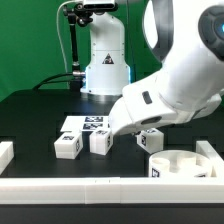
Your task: Assemble stool
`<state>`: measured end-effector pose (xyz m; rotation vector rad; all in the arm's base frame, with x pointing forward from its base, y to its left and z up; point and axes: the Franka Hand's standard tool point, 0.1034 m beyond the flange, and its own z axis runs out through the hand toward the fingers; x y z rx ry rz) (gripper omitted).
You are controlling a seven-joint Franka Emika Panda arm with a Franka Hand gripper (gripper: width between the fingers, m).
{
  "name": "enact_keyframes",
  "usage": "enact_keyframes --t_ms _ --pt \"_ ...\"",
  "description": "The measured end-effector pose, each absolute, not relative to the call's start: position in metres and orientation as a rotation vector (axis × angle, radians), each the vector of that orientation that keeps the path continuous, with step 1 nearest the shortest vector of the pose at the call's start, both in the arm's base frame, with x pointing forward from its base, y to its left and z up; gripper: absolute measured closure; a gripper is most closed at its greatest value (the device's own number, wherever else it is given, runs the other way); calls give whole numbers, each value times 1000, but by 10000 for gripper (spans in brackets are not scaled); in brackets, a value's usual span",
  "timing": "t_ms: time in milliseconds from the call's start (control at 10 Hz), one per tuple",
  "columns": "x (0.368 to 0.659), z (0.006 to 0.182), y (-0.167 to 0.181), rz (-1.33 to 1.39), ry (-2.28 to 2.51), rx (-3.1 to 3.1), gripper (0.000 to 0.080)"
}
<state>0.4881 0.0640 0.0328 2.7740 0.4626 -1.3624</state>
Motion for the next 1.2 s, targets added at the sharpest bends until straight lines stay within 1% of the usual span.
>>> enact_keyframes --t_ms 200,400,500,800,1000,1200 --pt "489 29 63 -1354 462 2774 151" --pt "492 20 54 -1342 459 2764 151" --pt "492 22 55 -1346 461 2763 151" --pt "485 18 55 -1398 466 2739 151" --pt "475 14 53 -1564 480 2658 151" --pt "484 15 60 -1536 495 2669 151"
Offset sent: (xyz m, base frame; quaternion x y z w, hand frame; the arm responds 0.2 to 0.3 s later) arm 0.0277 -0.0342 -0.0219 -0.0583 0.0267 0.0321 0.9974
